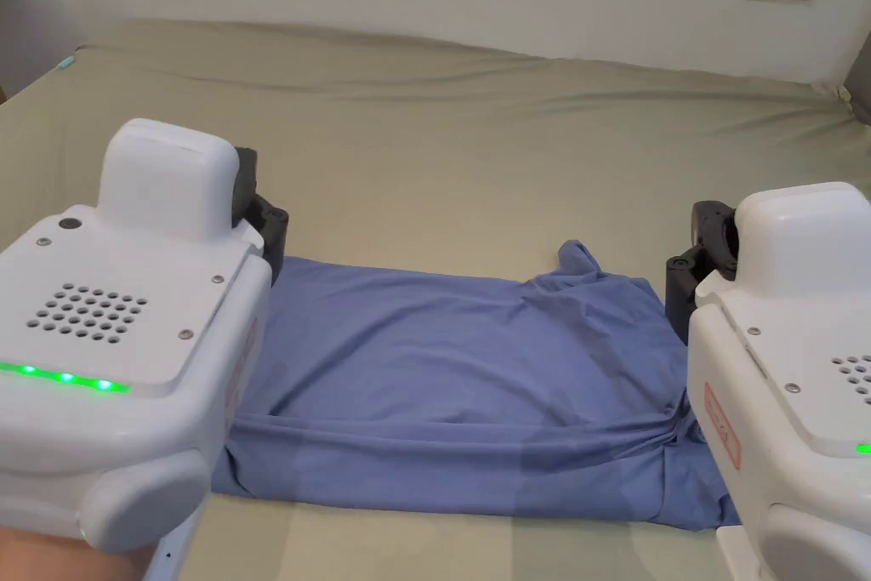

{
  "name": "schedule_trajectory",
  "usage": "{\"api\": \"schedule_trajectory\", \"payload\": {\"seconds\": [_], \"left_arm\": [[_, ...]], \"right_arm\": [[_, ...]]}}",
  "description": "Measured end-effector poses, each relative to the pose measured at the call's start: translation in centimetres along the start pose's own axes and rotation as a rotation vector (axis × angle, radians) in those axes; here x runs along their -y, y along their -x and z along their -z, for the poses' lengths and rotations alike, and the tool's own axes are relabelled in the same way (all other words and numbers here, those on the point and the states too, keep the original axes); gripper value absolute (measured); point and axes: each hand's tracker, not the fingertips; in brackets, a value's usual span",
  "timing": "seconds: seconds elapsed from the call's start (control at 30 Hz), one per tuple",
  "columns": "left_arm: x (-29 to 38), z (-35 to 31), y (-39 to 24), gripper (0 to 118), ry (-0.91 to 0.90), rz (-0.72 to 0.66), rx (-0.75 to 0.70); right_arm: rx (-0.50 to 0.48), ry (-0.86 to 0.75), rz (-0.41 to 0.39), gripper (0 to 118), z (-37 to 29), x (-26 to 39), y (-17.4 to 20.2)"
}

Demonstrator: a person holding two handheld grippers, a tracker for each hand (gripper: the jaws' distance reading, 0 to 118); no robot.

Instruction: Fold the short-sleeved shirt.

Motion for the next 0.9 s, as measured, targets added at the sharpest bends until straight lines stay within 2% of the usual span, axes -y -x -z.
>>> {"api": "schedule_trajectory", "payload": {"seconds": [0.13,0.27,0.37,0.4,0.5,0.53,0.57,0.7,0.83,0.9], "left_arm": [[3.3,2.2,0.8,0,0.164,0.0,0.019],[8.8,3.6,2.3,0,0.347,-0.079,0.031],[13.6,5.3,3.4,54,0.509,-0.085,-0.004],[15.4,6.1,3.9,77,0.571,-0.099,-0.016],[20.3,8.4,5.3,95,0.745,-0.144,-0.03],[21.8,9.0,5.8,108,0.781,-0.163,-0.043],[23.2,9.7,6.3,114,0.806,-0.181,-0.06],[26.6,11.9,6.8,115,0.88,-0.141,-0.143],[27.4,13.0,7.3,113,0.891,-0.267,-0.115],[27.7,13.3,6.9,106,0.899,-0.256,-0.093]], "right_arm": [[-0.001,0.028,0.001,2,0.7,1.0,-0.6],[0.03,0.093,-0.016,2,1.4,3.3,-1.2],[0.022,0.162,0.025,2,2.2,5.2,-2.2],[0.02,0.182,0.037,2,2.3,5.7,-2.6],[0.047,0.214,0.024,2,2.5,7.2,-3.4],[0.067,0.231,0.014,2,2.4,7.6,-3.7],[0.077,0.249,0.01,2,2.5,8.2,-4.0],[0.102,0.317,0.004,2,2.7,9.9,-5.3],[0.126,0.353,0.0,2,2.6,10.6,-6.1],[0.141,0.371,-0.008,2,2.8,11.0,-6.0]]}}
